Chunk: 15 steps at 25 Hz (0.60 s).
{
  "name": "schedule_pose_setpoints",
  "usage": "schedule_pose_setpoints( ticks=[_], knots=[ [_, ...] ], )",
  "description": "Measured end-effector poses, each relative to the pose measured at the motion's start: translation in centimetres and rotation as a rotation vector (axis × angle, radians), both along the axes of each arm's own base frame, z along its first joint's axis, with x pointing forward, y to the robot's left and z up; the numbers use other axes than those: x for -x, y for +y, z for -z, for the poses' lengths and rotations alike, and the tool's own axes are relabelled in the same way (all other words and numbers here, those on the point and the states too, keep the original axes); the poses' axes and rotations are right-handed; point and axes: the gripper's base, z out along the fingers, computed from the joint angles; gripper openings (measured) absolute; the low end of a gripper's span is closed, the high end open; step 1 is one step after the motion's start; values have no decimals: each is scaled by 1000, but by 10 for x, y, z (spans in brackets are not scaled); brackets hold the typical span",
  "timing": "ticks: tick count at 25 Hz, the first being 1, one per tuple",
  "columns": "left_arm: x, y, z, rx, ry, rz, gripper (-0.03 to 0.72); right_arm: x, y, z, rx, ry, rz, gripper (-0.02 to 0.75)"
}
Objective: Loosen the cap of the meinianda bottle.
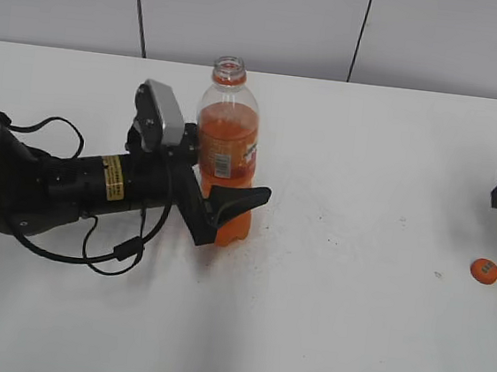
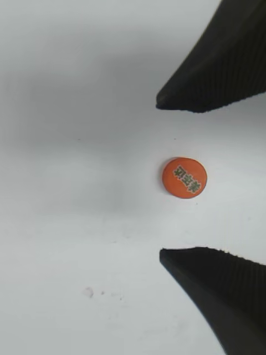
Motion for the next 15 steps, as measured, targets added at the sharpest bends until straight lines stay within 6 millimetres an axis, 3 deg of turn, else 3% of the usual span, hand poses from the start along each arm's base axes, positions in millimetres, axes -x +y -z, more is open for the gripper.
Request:
schedule_pose_setpoints(
  ticks=[4,15],
  knots=[
    [0,0,-4,17,-11,3,570,2,1,-23,1,-71,3,568],
    [15,7,-14,20,4,-20,582,14,2,-56,6,-168,2,569]
  ],
)
